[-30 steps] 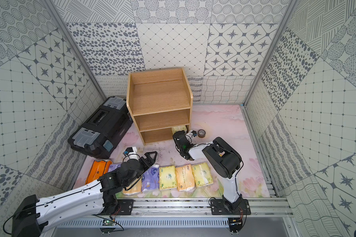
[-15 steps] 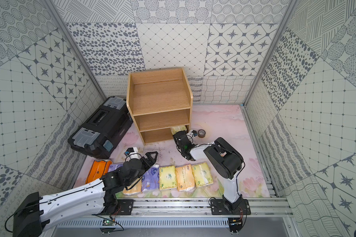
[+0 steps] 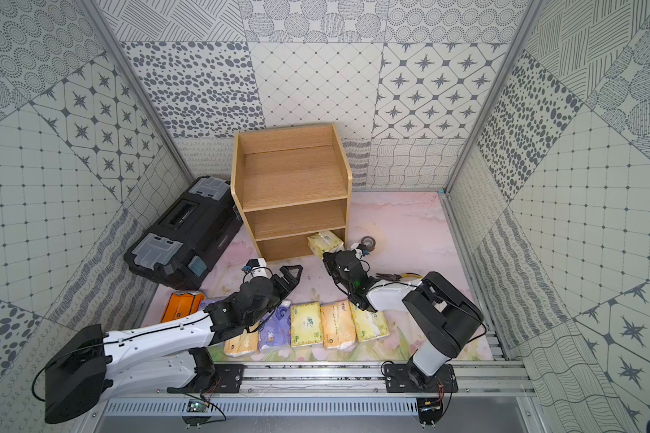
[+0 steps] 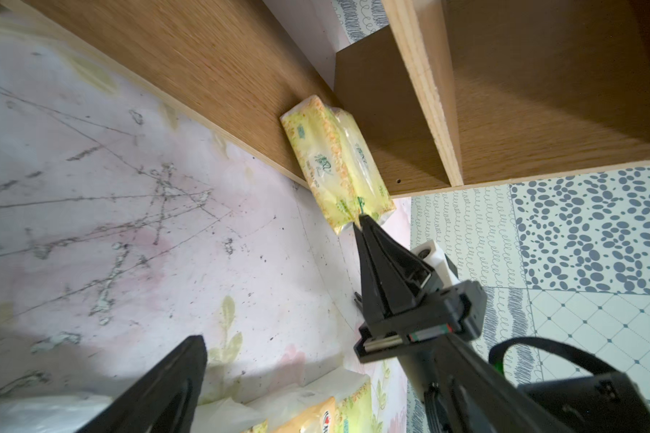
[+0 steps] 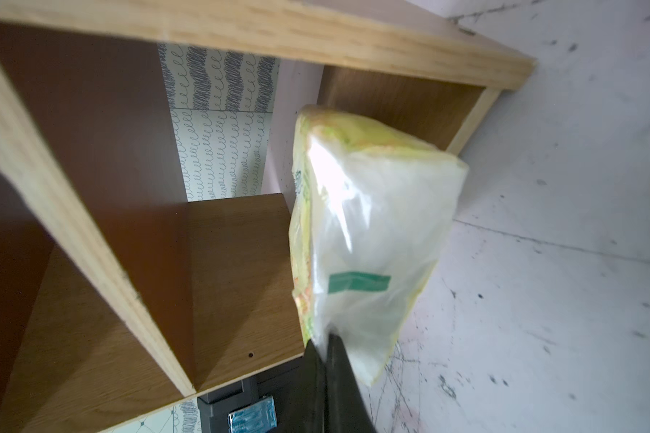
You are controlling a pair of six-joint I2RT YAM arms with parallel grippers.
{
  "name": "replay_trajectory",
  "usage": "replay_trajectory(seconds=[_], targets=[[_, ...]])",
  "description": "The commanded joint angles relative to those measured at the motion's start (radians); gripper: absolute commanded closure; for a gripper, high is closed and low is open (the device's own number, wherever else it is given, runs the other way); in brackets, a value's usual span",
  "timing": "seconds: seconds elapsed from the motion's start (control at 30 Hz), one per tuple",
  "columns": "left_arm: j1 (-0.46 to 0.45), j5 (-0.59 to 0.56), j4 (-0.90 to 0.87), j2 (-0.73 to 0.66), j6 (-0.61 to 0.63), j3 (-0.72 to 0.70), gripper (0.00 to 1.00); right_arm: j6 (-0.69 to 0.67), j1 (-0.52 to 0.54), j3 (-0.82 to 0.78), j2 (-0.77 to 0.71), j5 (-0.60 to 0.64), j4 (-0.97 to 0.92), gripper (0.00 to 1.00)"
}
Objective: Remove the tissue boxes from the shelf
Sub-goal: Pick up a box of tissues from the shelf.
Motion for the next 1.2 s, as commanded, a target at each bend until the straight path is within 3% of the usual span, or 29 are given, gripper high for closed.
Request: replay_trajectory(seconds=[0.0,0.73,0.8,1.0,1.17], targets=[[0.005,0.021,0.163,0.099,-0.117,0.047,0.00,-0.031,0.004,-0.041,-0.076,-0.044,0.053,1.00],[0.010,-0.012,0.403,0.535,-0.512,0.242,0.01,-0.012,-0.020,-0.202,-0.369,-0.151,-0.004,1.00],[0.011,-0.021,0.402,0.551,-0.506,0.258,0.07,-0.010,-0.021,-0.213,-0.394,-0.156,-0.022,1.00],[0.013,-0.022,0.420,0.599,-0.519,0.283,0.39,-0.001,-0.022,-0.253,-0.474,-0.161,-0.054,1.00],[0.011,-0.014,0.440,0.629,-0.514,0.306,0.58,-0.007,-0.021,-0.277,-0.543,-0.162,-0.108,1.00]])
